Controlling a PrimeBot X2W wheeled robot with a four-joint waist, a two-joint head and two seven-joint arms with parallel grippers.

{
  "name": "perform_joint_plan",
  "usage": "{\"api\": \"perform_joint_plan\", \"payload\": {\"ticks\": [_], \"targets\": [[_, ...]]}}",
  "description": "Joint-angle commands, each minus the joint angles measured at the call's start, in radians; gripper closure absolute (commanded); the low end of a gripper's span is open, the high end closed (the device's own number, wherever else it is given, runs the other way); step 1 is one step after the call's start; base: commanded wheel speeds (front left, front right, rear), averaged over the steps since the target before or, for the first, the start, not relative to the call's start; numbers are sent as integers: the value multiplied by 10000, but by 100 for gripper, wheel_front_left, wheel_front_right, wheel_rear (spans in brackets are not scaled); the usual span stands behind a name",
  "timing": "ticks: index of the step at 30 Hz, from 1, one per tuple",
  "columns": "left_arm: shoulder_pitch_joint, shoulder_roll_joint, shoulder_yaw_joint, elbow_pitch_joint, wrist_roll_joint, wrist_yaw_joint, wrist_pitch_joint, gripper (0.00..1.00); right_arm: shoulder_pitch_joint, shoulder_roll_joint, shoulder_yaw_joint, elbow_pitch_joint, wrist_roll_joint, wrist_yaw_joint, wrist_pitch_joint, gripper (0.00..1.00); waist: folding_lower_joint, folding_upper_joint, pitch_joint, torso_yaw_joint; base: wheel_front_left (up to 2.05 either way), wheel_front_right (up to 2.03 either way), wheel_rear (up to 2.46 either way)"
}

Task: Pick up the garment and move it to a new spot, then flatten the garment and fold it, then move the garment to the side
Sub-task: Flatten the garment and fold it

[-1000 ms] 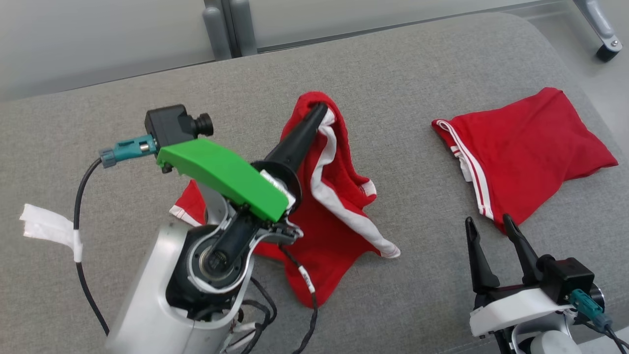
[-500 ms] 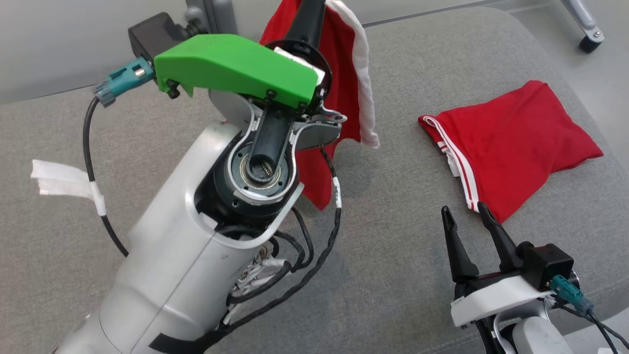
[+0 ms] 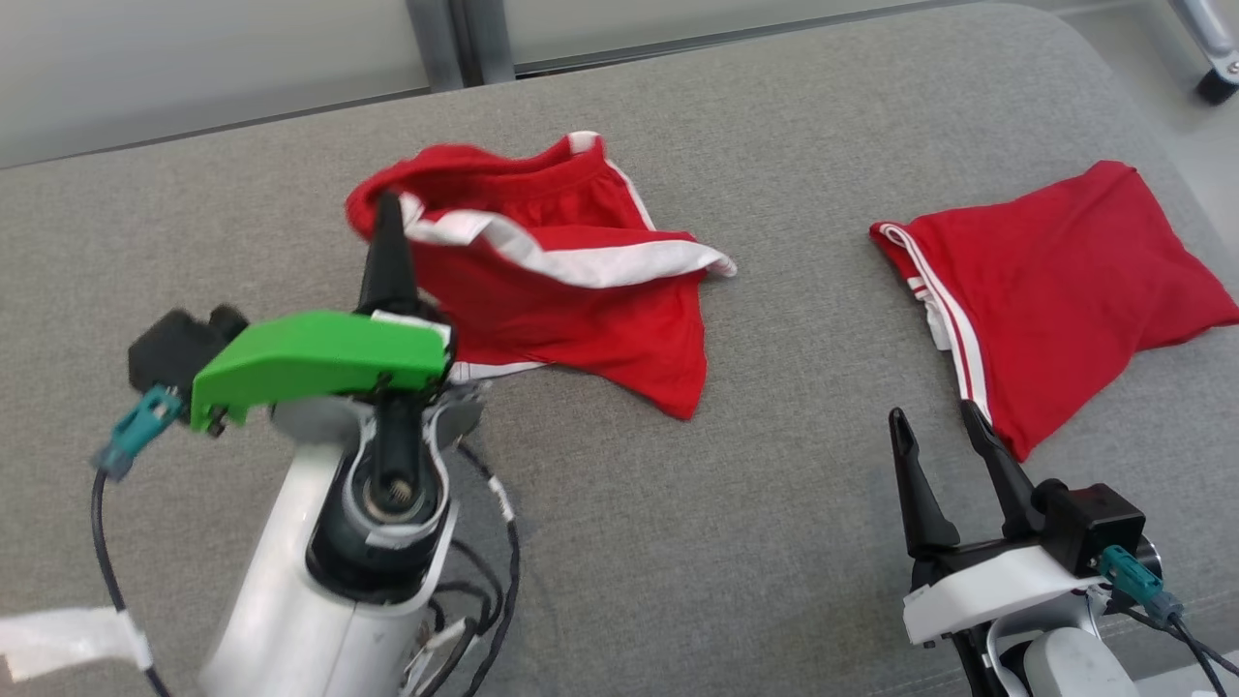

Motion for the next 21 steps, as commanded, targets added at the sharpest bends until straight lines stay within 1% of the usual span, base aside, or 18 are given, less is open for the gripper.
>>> {"api": "perform_joint_plan", "payload": {"ticks": [1, 5, 8, 13, 16, 19, 20, 21], "targets": [[414, 73, 164, 41, 137, -146, -18, 100, 125, -17, -49, 4, -107, -15, -26, 0, 0, 0, 58, 254, 0, 0, 0], [2002, 178, 781, 440, 819, -754, -22, 100, 235, -17, -145, 18, -309, -15, -28, 0, 0, 0, 47, 653, 0, 0, 0], [2843, 150, 1043, 1001, 1011, -1214, -22, 100, 324, -17, -217, 32, -505, -15, -28, 0, 0, 0, 42, 965, 0, 0, 0], [3488, -34, 1513, 2088, 475, -1864, -23, 100, 396, -18, -241, 64, -753, -15, -26, 0, 0, 0, 20, 1402, 0, 0, 0], [3496, -83, 1364, 2588, 150, -2203, -21, 100, 463, -18, -268, 79, -879, -15, -26, 0, 0, 0, -10, 1606, 0, 0, 0], [3272, -91, 1053, 2901, -103, -2421, -21, 100, 492, -18, -277, 96, -983, -15, -26, 0, 0, 0, -28, 1731, 0, 0, 0], [3218, -89, 958, 2993, -101, -2476, -21, 87, 497, -18, -277, 107, -1002, -15, -28, 0, 0, 0, -47, 1752, 0, 0, 0], [3182, -91, 886, 3082, -112, -2511, -22, 66, 502, -18, -275, 112, -1032, -15, -28, 0, 0, 0, -60, 1766, 0, 0, 0]]}}
